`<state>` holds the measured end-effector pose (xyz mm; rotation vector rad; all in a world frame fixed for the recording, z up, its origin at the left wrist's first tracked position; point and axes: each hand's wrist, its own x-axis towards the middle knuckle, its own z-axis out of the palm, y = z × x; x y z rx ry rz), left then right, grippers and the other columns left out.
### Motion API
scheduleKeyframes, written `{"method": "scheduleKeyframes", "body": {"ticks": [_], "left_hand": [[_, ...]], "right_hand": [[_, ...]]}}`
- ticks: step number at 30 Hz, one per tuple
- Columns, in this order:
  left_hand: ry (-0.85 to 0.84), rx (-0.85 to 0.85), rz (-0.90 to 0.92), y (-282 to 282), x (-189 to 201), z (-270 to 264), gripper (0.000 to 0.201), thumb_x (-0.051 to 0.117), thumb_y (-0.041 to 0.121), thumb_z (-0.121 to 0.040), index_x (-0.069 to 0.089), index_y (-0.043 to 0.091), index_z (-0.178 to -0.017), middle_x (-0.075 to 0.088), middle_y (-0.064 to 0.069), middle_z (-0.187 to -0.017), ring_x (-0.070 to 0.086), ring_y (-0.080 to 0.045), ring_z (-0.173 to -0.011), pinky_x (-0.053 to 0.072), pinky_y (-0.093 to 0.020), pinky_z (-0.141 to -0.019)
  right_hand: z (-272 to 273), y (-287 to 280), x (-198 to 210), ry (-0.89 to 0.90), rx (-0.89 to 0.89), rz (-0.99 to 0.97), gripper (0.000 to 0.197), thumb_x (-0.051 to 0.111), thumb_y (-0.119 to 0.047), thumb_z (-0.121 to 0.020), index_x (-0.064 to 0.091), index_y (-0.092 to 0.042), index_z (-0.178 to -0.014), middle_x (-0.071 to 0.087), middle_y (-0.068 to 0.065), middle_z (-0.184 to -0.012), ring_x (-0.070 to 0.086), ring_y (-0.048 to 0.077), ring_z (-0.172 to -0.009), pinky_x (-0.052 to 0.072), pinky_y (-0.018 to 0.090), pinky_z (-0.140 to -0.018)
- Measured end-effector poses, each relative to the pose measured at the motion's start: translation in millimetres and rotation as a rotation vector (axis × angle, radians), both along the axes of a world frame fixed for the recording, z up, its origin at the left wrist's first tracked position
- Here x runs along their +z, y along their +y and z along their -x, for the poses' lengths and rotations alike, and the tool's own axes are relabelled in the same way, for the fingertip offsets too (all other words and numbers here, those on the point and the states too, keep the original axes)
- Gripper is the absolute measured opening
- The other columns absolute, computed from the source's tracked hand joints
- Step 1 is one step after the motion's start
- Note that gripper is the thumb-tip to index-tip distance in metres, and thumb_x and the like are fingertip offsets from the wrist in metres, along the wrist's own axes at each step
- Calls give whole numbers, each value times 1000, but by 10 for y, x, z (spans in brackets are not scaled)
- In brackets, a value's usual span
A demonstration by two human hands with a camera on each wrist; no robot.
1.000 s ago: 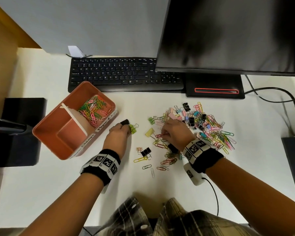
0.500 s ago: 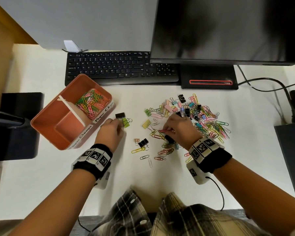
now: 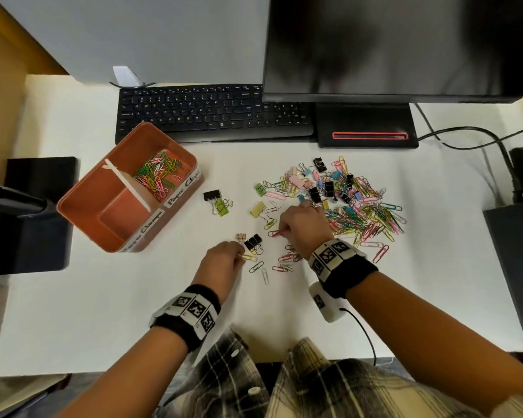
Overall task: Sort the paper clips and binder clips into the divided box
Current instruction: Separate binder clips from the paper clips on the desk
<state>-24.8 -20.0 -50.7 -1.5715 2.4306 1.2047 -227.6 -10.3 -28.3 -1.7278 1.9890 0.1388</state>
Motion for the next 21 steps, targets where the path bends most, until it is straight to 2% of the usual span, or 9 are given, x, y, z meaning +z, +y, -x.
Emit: {"method": "scheduleKeyframes", "body": {"ticks": [4,8,10,12,15,17,21], "left_hand": [[-43,-72,119,-97,-39,43,8,60,12,-85,64,6,-88,56,-11,-88,53,-29,-82,48,-35,-74],[-37,-128,132,-129,-48,49,6,56,10,-87,60,7,-85,56,-11,-82,52,-28,-78,43,-32,-68],[-17,-126,87,-140,-53,26,8,54,12,-89,59,7,-89,59,-12,-83,54,-29,-79,38,-29,-67],[16,-93,15,-144,-35,-4,11,56,16,-89,60,10,-97,62,-9,-90,55,-26,-83,38,-28,-71],[70,-57,-88,-110,28,-26,15,62,20,-86,61,14,-101,63,-1,-91,56,-16,-81,39,-20,-72],[76,-84,-119,-33,64,5,19,63,21,-86,61,16,-104,62,2,-88,57,-14,-81,39,-15,-72],[12,-74,-70,115,27,132,30,64,22,-85,58,16,-113,64,0,-89,58,-19,-86,43,-28,-82]], "right_hand": [[31,-79,41,-25,0,-83,7,61,-23,-87,61,-19,-93,67,1,-99,49,23,-108,36,42,-98],[39,-136,48,-3,62,-119,13,62,-20,-86,60,-20,-99,68,1,-100,56,22,-100,44,37,-92],[35,-161,64,-21,78,-159,17,62,-18,-86,63,-19,-103,66,3,-104,59,22,-96,50,38,-89],[30,-158,75,-57,71,-184,18,61,-14,-87,65,-15,-104,63,6,-106,60,24,-95,52,39,-88],[45,-130,54,-108,63,-174,18,59,-10,-87,66,-10,-104,56,9,-111,58,27,-98,50,38,-89],[59,-113,50,-148,78,-167,17,57,-10,-89,65,-8,-104,57,10,-111,58,28,-99,49,36,-88],[43,-128,58,-201,107,-133,24,53,-18,-92,62,-5,-111,62,14,-110,57,29,-103,46,39,-91]]}}
